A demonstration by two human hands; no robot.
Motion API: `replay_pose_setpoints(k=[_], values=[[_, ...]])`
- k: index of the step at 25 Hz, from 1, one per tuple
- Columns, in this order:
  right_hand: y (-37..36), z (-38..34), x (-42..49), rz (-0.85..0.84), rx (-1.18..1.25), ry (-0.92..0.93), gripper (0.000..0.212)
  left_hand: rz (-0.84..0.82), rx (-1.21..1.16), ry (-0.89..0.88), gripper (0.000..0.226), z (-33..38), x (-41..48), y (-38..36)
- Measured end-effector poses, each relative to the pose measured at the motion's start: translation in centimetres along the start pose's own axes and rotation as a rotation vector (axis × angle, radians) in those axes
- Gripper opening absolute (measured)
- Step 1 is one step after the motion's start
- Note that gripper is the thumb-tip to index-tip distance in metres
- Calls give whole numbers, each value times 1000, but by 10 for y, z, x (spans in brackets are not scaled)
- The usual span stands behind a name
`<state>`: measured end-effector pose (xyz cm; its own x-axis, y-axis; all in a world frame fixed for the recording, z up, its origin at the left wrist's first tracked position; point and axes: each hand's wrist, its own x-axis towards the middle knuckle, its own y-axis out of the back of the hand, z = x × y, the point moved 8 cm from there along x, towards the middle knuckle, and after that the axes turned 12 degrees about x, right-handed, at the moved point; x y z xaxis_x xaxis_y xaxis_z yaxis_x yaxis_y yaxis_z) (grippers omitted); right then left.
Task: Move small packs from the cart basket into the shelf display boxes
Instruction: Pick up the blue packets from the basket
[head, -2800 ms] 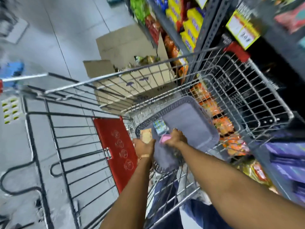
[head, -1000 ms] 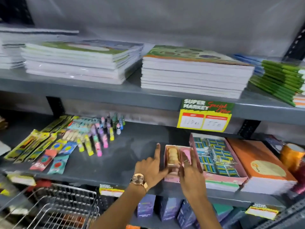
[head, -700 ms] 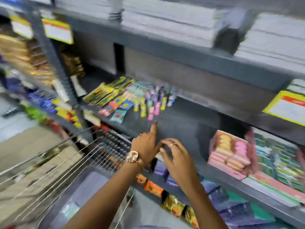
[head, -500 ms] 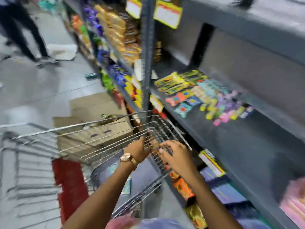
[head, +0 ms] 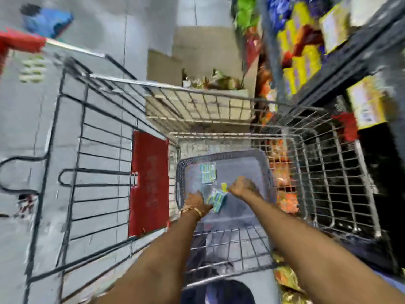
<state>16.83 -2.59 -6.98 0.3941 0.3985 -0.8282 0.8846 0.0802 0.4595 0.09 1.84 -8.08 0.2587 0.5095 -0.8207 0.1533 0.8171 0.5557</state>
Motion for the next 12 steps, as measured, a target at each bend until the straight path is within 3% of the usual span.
replay_pose_setpoints(k=[4, 7, 9, 12], values=[[-27, -10, 60, 160, 77, 24, 75, 46, -82, 7, 63, 22, 30, -33], [-56, -29, 82, 190, 238, 34, 90, 118, -211, 128, 58, 21, 48, -42], [-65, -43, 88, 242, 208, 83, 91, 101, -215, 163, 50, 14, 56, -51], [-71, -50, 91, 241, 117, 126, 73, 107, -163, 77, 51, 17, 62, -47]])
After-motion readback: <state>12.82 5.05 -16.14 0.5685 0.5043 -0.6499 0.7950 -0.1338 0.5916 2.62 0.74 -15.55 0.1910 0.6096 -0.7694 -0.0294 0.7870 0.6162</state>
